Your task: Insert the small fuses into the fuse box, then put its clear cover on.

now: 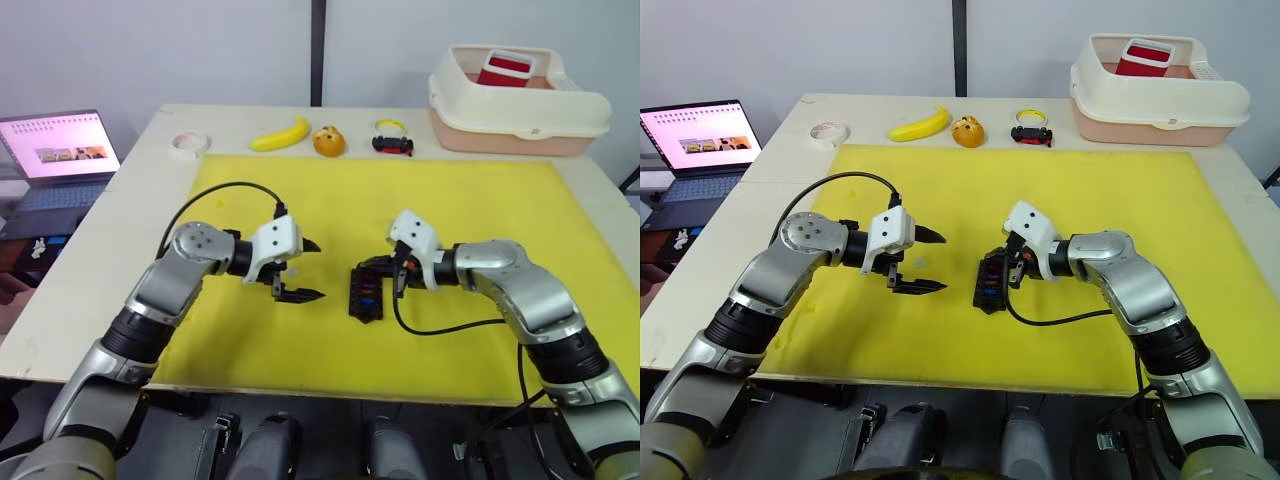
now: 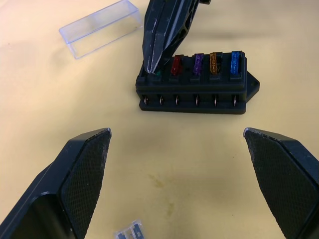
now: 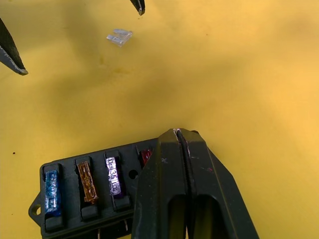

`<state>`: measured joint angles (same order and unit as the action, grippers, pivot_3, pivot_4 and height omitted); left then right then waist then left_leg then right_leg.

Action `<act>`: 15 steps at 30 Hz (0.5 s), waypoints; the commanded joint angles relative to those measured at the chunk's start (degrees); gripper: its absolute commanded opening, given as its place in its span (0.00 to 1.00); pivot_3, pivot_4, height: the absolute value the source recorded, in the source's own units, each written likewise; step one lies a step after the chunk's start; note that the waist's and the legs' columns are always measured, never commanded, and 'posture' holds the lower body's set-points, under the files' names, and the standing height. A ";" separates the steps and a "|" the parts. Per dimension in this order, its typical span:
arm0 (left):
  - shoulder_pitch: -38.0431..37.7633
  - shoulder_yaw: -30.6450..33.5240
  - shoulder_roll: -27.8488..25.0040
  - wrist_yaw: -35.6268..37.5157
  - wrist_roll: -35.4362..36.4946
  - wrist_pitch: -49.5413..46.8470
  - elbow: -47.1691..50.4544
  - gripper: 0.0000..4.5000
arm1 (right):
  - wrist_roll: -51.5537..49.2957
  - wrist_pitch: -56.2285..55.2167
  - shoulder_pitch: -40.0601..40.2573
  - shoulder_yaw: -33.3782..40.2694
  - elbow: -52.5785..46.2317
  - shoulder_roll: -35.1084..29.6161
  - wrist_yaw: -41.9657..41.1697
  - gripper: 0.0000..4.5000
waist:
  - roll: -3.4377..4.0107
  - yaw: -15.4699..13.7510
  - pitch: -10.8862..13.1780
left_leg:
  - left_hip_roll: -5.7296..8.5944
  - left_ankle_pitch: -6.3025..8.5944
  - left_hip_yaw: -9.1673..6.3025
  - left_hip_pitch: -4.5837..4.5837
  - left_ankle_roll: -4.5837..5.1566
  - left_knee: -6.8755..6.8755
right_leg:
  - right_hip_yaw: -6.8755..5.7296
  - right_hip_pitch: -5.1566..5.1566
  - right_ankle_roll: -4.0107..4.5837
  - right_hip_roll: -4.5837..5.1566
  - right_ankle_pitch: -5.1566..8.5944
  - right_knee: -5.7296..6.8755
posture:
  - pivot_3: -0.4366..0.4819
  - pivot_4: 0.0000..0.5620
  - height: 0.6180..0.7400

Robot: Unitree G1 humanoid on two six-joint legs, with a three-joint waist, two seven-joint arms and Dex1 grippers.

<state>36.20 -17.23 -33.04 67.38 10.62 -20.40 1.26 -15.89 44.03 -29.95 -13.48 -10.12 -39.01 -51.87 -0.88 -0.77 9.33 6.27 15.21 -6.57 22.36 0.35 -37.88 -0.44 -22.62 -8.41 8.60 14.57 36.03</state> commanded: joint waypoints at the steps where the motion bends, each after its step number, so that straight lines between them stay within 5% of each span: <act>1: 0.65 0.77 0.10 -0.13 0.13 0.94 0.98 1.00 | 2.09 5.60 5.69 -6.34 3.14 -1.52 -0.65 0.01 | 0.00 0.00 -0.02 | 0.00 0.00 0.00 0.00 0.00 0.00 | 0.00 0.00 0.00 0.00 0.00 0.00 | 0.48 0.27 1.00; 15: 0.63 0.83 -0.08 0.04 0.25 0.74 1.26 1.00 | 2.18 4.01 7.30 -5.10 3.78 -1.23 0.55 0.01 | -0.11 -0.08 -0.51 | 0.00 0.05 -0.03 -0.01 0.02 0.00 | 0.00 0.07 -0.03 0.00 0.02 -0.08 | 0.48 0.27 1.00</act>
<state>36.20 -17.23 -33.05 67.41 10.62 -20.40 1.26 -15.89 44.04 -28.34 -13.34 -10.94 -39.02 -50.77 -0.99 -0.85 8.81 6.28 15.27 -6.60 22.35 0.37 -37.87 -0.45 -22.56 -8.45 8.60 14.59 35.95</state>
